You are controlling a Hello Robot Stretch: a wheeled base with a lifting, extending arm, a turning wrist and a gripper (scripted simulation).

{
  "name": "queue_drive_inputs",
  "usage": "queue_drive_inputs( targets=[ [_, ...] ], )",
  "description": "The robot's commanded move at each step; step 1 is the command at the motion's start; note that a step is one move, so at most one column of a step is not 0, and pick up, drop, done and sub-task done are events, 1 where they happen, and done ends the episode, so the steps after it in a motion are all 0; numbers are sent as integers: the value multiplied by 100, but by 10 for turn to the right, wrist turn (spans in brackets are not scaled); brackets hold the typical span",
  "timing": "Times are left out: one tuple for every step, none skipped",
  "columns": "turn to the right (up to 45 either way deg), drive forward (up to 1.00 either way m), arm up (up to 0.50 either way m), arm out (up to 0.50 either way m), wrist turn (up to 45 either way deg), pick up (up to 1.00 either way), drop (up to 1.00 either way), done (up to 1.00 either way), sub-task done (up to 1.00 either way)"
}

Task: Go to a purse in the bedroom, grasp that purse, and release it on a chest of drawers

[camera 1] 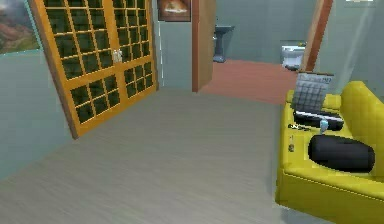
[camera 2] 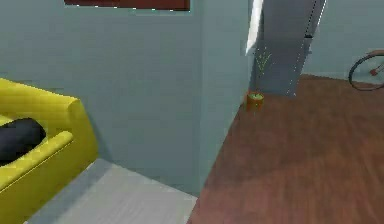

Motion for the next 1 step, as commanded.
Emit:
queue_drive_inputs(
  targets=[
    [0,100,0,0,0,0,0,0,0]
  ],
)
